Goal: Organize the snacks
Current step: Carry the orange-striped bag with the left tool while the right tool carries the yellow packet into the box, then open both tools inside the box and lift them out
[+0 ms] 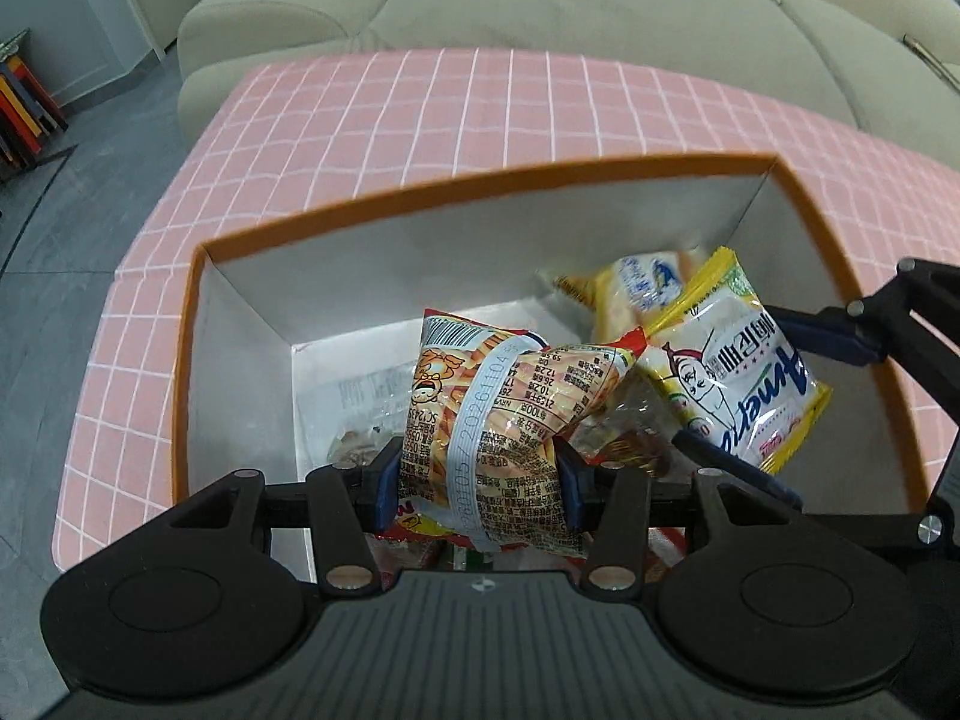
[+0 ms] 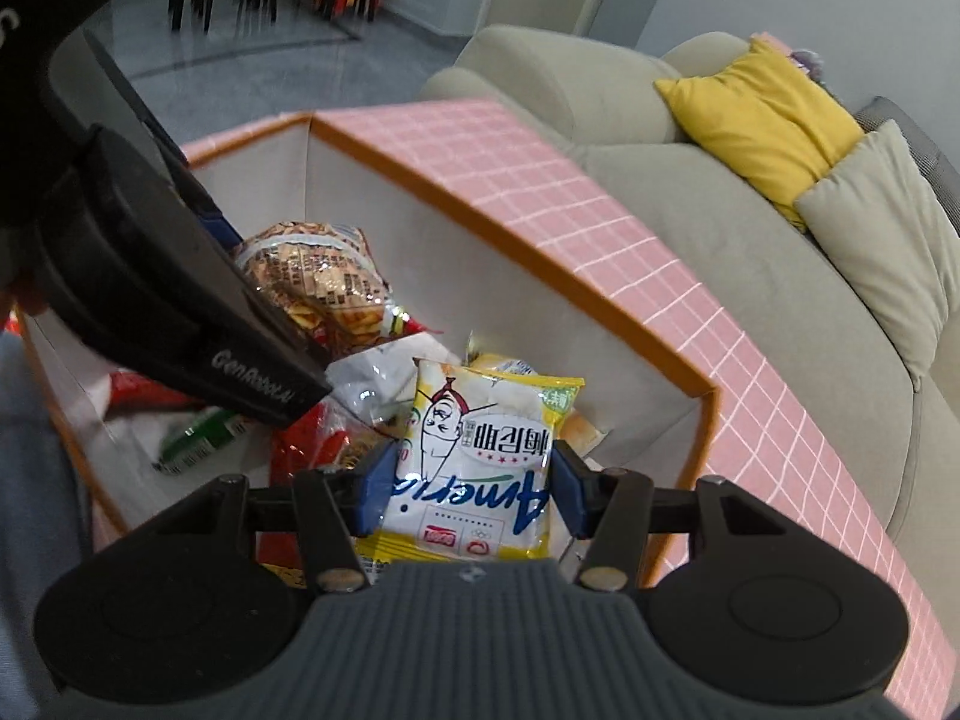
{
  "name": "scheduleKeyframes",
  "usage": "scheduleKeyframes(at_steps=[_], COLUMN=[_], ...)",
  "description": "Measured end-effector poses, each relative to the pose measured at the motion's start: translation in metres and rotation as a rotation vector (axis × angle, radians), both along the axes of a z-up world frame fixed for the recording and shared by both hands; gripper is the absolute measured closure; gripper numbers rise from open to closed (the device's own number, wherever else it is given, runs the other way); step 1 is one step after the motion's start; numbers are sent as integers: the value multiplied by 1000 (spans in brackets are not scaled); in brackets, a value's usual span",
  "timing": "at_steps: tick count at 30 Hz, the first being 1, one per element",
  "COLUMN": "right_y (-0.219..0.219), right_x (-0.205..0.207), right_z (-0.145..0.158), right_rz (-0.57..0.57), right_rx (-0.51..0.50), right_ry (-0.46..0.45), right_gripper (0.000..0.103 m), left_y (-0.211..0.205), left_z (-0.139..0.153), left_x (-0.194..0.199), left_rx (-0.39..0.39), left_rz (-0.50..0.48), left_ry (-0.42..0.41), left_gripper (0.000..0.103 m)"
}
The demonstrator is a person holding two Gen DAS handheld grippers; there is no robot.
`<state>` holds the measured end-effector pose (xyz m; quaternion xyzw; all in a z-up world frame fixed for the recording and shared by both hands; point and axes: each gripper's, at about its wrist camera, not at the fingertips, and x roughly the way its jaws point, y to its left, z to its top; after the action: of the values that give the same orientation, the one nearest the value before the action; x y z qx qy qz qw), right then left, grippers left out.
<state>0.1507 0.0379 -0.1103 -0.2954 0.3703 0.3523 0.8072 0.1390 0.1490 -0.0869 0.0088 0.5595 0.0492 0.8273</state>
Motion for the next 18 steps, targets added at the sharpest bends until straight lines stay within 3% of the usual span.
scheduleKeyframes(at_steps=[12, 18], right_y=[20, 18], right_x=[20, 18], right_z=[-25, -23], right_rz=[32, 27], right_rx=[-129, -135], right_ry=[-19, -15], right_gripper=[53, 49], left_y=[3, 0], left_z=[-26, -22], left_x=[14, 12], left_rx=[48, 41], left_rz=[-1, -10], left_ry=[77, 68], left_gripper=[47, 34])
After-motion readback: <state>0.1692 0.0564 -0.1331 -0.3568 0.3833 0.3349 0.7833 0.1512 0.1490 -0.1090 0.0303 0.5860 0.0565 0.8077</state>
